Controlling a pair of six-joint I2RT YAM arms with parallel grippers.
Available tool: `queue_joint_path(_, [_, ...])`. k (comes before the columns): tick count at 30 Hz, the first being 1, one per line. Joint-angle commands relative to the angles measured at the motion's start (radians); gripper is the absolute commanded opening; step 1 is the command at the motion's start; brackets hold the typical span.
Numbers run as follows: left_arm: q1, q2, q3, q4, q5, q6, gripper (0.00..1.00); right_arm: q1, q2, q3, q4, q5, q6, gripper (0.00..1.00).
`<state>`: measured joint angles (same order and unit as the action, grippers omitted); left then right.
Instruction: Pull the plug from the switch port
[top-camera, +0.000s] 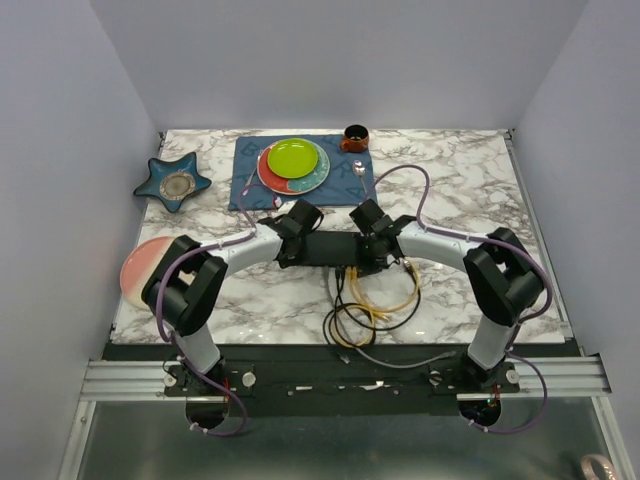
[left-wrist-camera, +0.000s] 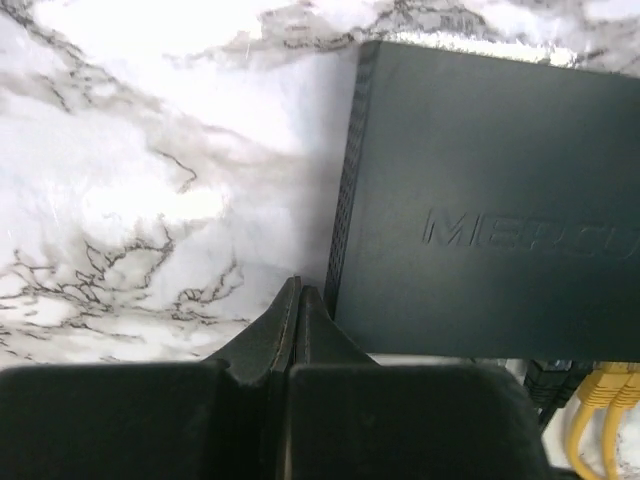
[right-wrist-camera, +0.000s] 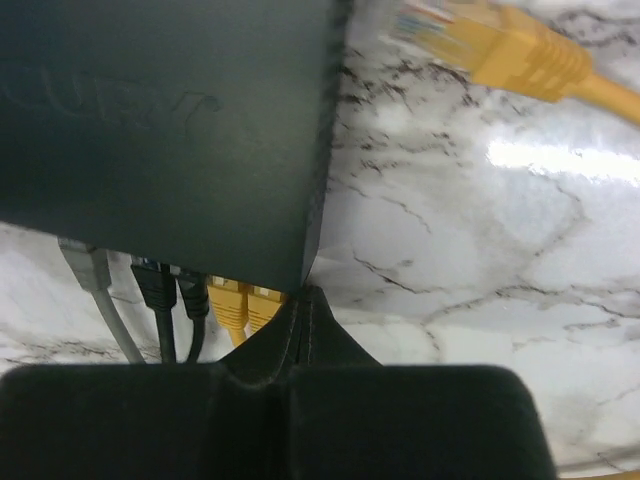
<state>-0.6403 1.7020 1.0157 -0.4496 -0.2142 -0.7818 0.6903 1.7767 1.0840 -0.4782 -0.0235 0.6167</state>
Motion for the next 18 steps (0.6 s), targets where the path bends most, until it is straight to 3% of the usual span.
queue_joint_path(1, [-0.009,0.050,0.107,0.111,0.131,-0.005,0.00,0.026,0.059,0.140,0.109,-0.124,0.029,0.01])
queue_joint_path(8, [0.041,0.068,0.156,0.101,0.141,0.015,0.00,-0.017,0.084,0.197,0.064,-0.084,-0.015,0.01])
queue_joint_path(18, [0.079,-0.163,0.017,0.083,-0.040,0.012,0.00,-0.020,-0.094,0.027,0.084,0.073,-0.057,0.01])
